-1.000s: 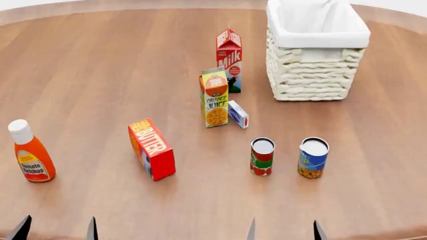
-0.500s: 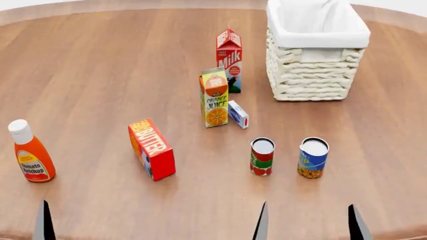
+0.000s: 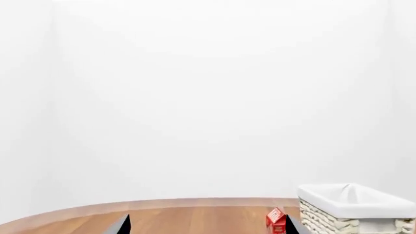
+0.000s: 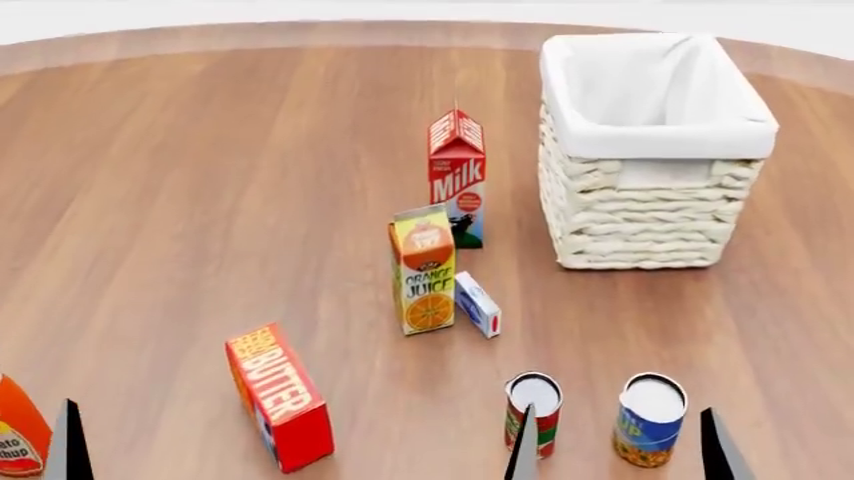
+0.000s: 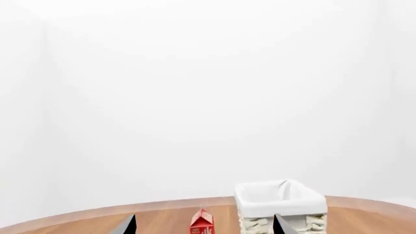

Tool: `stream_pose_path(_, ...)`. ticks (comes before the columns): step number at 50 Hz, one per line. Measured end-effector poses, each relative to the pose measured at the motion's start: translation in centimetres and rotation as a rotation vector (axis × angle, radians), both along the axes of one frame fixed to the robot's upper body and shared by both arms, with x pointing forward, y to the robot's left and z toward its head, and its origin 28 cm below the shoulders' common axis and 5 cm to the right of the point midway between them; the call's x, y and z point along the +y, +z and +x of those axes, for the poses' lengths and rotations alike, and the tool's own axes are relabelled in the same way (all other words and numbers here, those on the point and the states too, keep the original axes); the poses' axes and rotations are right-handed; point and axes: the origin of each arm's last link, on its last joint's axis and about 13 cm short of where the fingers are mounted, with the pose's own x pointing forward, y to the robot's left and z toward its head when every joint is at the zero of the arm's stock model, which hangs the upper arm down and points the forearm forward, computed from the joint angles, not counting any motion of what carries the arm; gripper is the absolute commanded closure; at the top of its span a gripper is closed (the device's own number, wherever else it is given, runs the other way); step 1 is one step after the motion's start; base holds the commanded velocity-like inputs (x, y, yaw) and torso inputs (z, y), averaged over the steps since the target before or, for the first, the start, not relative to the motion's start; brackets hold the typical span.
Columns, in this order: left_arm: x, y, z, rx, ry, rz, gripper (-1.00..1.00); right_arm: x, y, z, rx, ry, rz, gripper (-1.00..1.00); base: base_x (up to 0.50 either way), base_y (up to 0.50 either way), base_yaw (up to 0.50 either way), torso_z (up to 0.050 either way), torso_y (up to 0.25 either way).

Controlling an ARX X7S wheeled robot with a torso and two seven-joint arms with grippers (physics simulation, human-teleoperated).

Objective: Pick up the tomato sauce, and put it in the basket.

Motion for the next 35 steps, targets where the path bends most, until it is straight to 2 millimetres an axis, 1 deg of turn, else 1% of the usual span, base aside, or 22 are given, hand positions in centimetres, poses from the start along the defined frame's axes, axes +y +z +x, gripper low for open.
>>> stream_pose_path(35,-0.23,0.09,-0.21,-0.006,-0.005,0.016,-1.0,0.07,-0.34,0.11,0.02,0.011,-0.005,-1.0,0.5,0.0,0.0,0.0,0.0)
